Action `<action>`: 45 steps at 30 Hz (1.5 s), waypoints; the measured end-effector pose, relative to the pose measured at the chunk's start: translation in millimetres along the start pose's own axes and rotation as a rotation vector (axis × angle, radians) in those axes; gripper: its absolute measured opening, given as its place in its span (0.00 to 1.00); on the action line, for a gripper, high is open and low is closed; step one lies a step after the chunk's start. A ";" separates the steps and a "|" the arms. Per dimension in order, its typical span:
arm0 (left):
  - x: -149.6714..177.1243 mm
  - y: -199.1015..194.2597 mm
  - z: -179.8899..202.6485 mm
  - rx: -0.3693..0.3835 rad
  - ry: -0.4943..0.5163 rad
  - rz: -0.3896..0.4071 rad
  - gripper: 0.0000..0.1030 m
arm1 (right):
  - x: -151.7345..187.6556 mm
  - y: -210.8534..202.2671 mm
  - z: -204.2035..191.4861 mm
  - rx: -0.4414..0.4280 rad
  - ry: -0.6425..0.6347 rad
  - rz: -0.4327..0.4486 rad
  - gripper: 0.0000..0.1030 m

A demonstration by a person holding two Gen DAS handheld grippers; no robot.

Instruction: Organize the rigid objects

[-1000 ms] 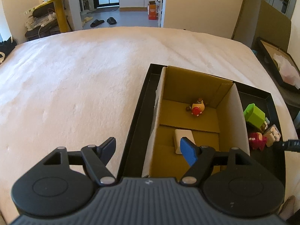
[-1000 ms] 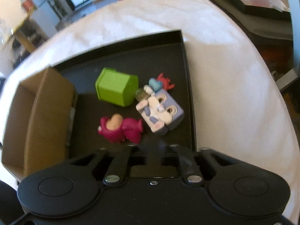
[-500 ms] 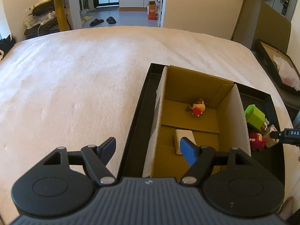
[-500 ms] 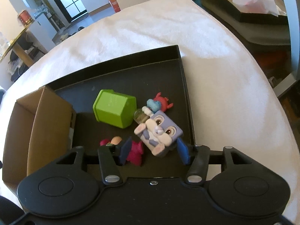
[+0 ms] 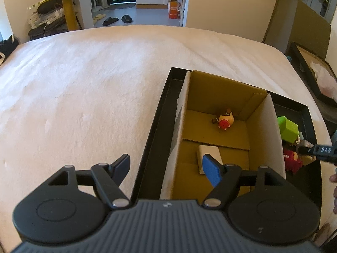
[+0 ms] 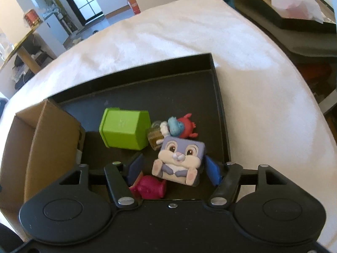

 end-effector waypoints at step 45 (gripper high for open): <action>1.8 -8.8 -21.7 0.090 -0.066 0.068 0.71 | -4.4 -77.7 -103.1 0.022 -0.186 0.099 0.42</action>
Point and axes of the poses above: each gripper's, at about its wrist camera, not at the fingertips, and y roughly the way its jaws point, z to its right, x to its underside, the point moved 6 cm from there along y, roughly the way its jaws point, and after that the axes turned 6 degrees about -z, right-handed, at the moved point
